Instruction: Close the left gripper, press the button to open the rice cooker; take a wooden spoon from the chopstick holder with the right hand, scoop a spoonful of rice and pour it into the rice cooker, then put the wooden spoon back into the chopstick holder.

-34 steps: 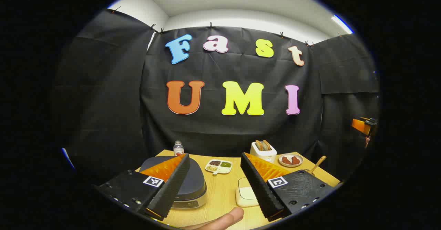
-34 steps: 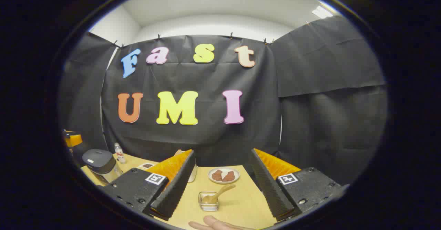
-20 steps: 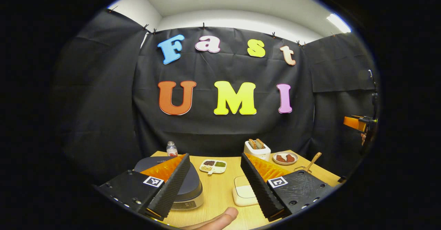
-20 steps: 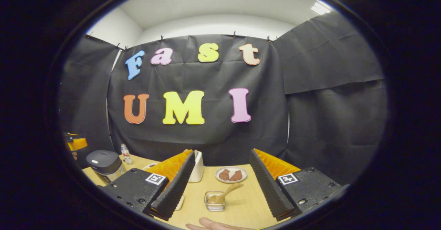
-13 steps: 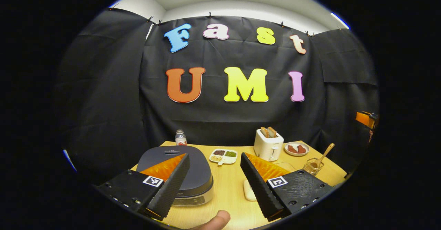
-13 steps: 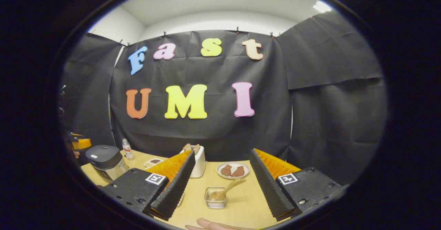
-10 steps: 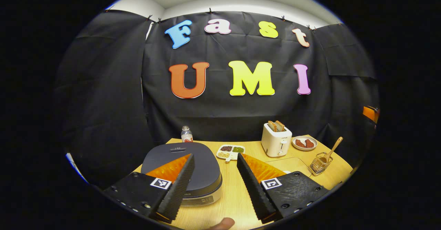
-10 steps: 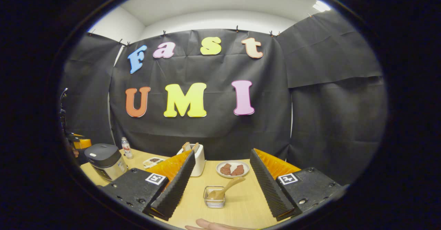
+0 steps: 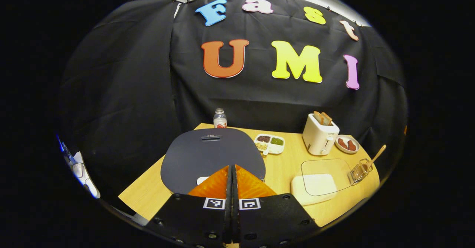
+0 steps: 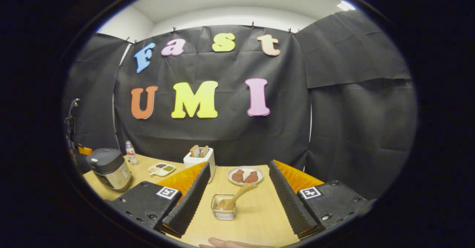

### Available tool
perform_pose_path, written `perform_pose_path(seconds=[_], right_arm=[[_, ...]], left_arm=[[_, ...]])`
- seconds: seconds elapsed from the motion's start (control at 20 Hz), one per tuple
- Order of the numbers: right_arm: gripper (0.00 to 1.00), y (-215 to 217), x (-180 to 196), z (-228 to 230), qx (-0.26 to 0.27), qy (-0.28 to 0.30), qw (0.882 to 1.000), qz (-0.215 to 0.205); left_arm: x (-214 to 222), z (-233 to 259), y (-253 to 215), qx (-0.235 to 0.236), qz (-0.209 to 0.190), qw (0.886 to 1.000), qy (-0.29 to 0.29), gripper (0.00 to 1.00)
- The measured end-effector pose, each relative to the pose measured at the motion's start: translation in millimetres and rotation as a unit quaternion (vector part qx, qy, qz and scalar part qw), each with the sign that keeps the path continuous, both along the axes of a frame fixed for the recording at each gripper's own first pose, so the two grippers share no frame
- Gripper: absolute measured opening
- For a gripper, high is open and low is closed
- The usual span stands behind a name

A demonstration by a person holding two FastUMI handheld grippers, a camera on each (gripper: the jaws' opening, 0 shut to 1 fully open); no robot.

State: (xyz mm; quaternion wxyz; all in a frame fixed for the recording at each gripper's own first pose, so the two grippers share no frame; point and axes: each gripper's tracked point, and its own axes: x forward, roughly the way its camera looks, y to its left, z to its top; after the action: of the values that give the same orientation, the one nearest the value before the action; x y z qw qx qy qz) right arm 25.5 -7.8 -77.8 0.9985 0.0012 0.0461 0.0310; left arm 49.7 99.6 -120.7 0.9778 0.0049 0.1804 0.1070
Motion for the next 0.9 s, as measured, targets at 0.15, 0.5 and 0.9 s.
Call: perform_pose_path(seconds=[0.15,0.5,0.9], right_arm=[[1.00,-6,0,-6,-0.002,0.004,1.000,-0.003],[1.00,-11,-13,-9,0.038,0.007,0.999,-0.005],[1.00,22,-43,-7,0.034,0.006,0.999,0.040]], left_arm=[[6,-8,10,-0.005,0.017,1.000,0.016,0.00],[3,-32,25,-0.034,0.043,0.997,0.052,0.00],[1,-43,25,-0.041,0.036,0.995,0.082,0.01]])
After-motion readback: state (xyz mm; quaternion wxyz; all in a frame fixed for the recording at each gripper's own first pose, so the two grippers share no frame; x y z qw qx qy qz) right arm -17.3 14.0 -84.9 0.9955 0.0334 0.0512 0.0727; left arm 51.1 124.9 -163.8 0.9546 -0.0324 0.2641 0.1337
